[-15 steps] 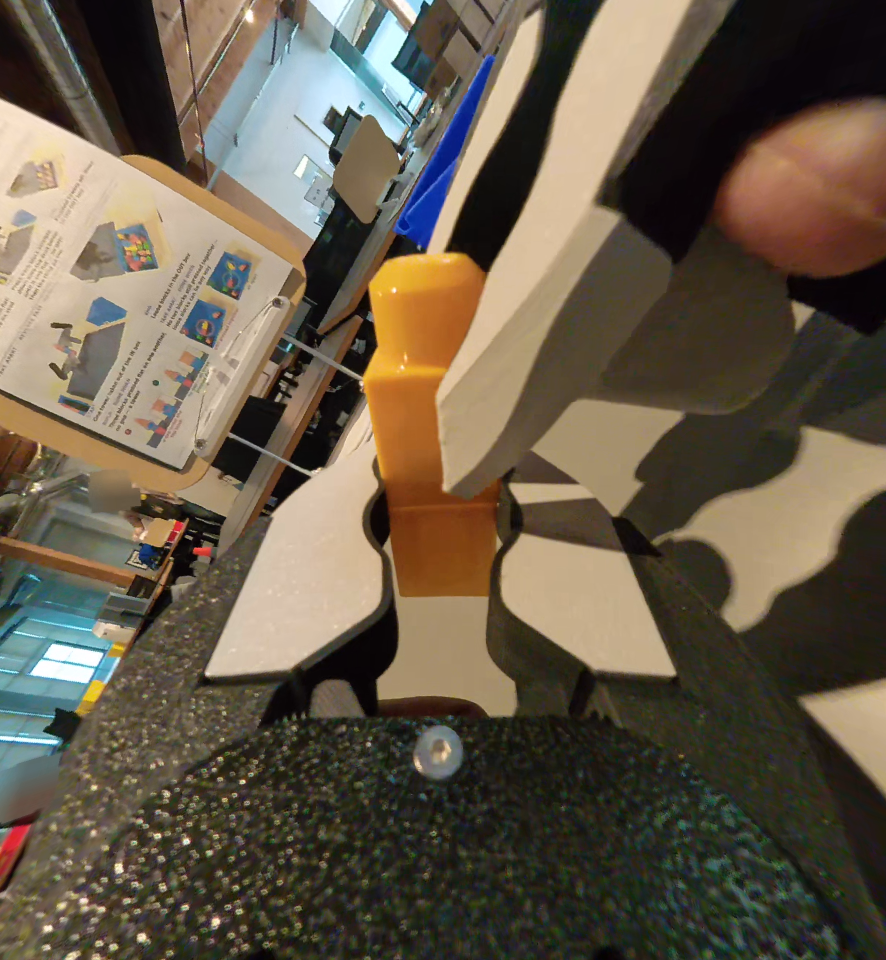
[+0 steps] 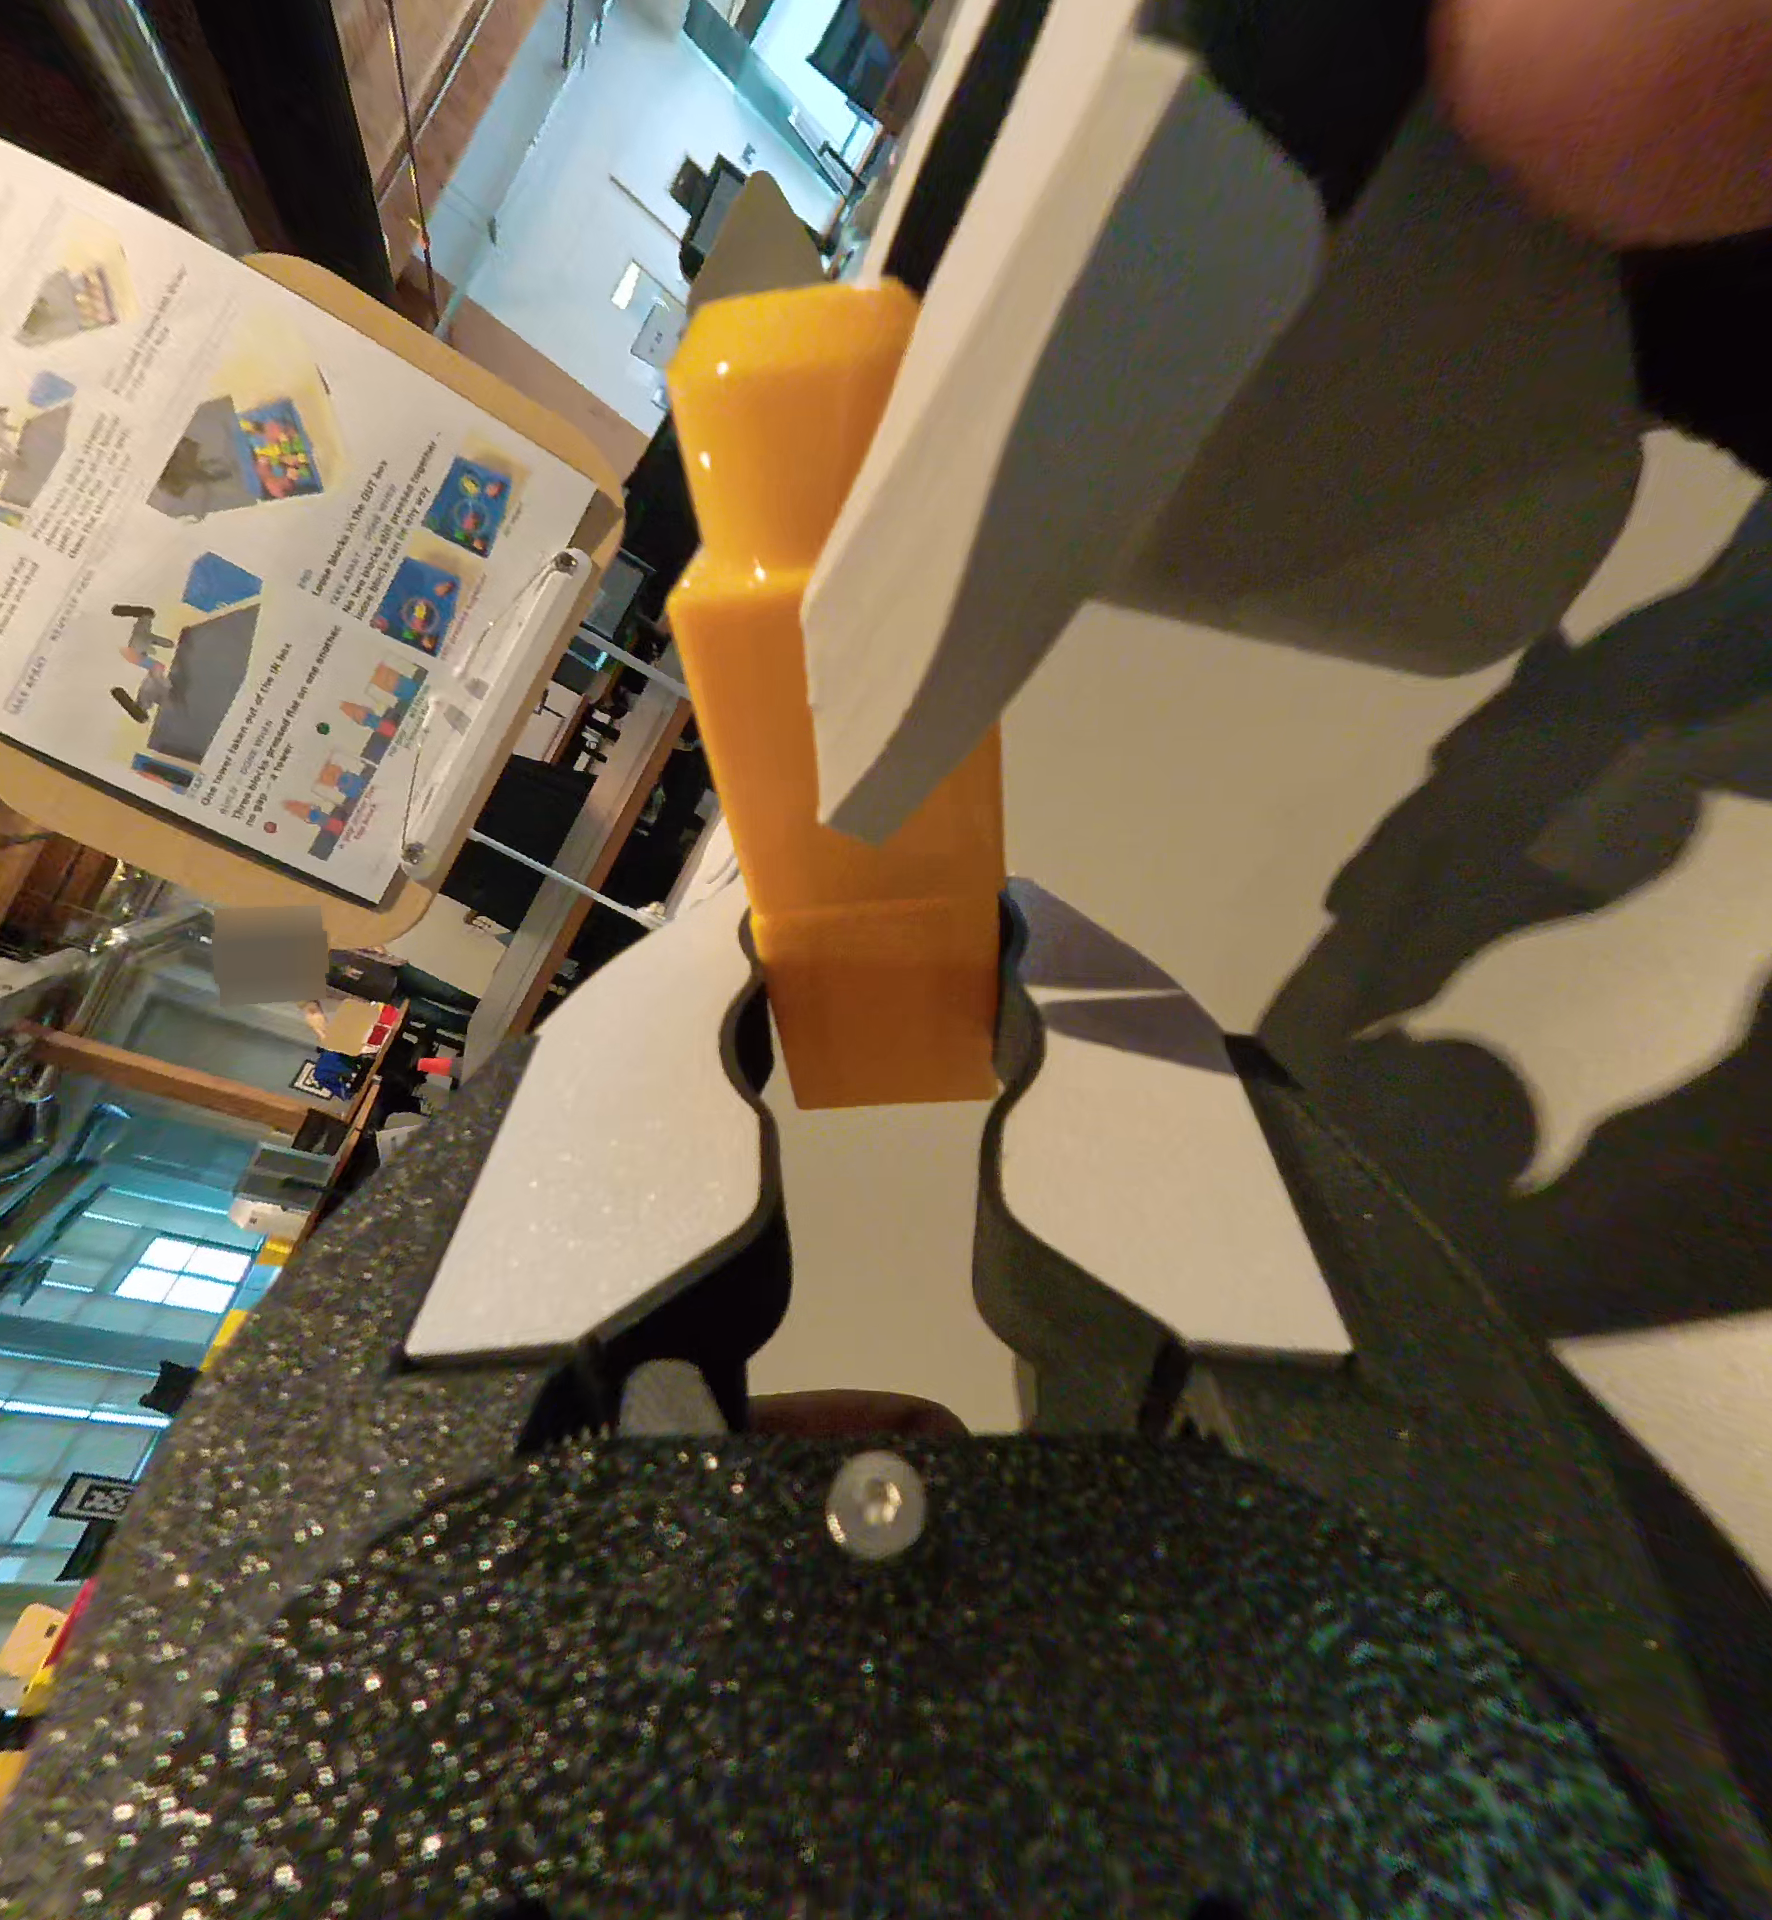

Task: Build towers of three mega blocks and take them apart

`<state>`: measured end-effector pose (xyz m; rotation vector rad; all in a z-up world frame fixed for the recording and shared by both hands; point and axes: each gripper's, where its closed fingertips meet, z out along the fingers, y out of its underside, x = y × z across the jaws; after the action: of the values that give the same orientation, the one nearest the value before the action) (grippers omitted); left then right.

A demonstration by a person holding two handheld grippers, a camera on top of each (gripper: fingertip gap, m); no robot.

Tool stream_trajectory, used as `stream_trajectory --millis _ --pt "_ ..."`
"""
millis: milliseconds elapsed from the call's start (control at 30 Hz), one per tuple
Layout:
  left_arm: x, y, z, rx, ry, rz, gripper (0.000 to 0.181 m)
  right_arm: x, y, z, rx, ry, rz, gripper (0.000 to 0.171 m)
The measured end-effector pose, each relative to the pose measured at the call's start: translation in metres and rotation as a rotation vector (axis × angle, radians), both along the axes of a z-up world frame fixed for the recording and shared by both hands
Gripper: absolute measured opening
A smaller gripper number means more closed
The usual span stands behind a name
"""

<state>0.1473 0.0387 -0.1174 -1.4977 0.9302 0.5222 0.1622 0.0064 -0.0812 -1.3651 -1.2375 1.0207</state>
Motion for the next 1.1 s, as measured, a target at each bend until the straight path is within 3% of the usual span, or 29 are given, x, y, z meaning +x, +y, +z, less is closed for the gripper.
stream_trajectory --millis 400,867,1033,1100 --pt "0.003 -0.005 0.007 -0.002 -0.03 -0.037 0.037 0.004 -0.006 0.008 -0.041 0.051 0.065 0.038" --pt "0.011 -0.009 0.013 0.026 -0.04 -0.085 0.036 0.014 -0.007 0.021 -0.324 0.18 0.201 0.037" --pt "0.009 -0.009 0.016 0.017 -0.091 -0.094 0.036 0.027 -0.006 0.048 -0.424 0.357 0.272 0.036" --pt "0.008 -0.009 0.016 0.015 -0.094 -0.091 0.036 0.035 -0.001 0.058 -0.378 0.408 0.239 0.036"
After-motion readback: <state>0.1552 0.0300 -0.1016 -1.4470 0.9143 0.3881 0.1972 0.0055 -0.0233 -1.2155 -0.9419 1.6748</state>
